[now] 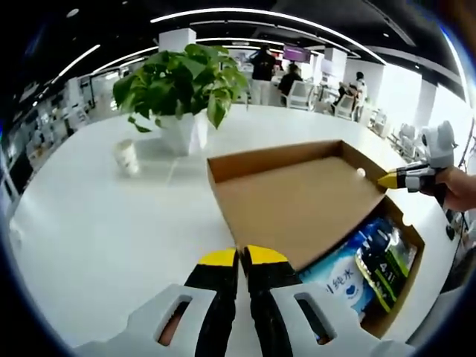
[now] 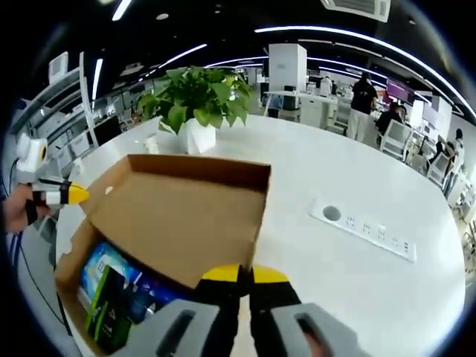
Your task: Operate the shoe box by opening the lid, removing the specified soft item, and placing it in the target area until the item is outside and the box remains undamaged.
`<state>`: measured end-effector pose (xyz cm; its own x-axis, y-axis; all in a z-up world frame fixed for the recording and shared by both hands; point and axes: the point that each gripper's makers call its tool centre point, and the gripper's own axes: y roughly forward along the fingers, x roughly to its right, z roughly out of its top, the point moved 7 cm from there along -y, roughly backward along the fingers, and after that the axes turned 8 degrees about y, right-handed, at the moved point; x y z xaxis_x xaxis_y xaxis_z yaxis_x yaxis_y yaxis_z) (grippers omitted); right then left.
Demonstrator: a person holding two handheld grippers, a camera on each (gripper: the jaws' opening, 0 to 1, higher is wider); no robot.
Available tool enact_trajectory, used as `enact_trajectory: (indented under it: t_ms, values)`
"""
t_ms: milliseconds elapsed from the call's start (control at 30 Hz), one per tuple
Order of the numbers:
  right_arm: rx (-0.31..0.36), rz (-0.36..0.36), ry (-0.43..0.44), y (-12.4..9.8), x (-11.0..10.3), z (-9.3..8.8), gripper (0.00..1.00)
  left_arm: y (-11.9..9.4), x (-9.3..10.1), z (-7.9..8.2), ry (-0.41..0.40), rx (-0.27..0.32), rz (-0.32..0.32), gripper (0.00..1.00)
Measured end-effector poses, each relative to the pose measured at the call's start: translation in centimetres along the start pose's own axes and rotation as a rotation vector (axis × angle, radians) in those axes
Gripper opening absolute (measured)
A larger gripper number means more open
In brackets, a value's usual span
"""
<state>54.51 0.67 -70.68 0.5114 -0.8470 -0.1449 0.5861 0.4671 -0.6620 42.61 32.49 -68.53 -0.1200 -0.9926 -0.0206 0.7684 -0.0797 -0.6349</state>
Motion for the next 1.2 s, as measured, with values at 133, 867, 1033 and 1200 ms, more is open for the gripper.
enact_trajectory:
  t_ms: [133,867,1033,1200]
  values:
    - [0.0,-0.005,0.01,0.2,0.2,0.0,0.0,0.0,0.1,0.0,0.002,-0.004,0.0,0.02]
    - [-0.045,-0.014,0.052,0.4,0.1,-1.2,0.01,0.5,0.0,0.3,0.045,-0.044,0.0,0.03]
    - [-0.052,-0.006,0.057,0.4,0.2,-1.2,0.02,0.8,-0.1,0.3,0.038,-0.051,-0.003,0.03]
    - [-0.055,-0.007,0.061,0.4,0.2,-1.3,0.01,1.1,-0.2,0.3,0.037,-0.057,-0.006,0.03]
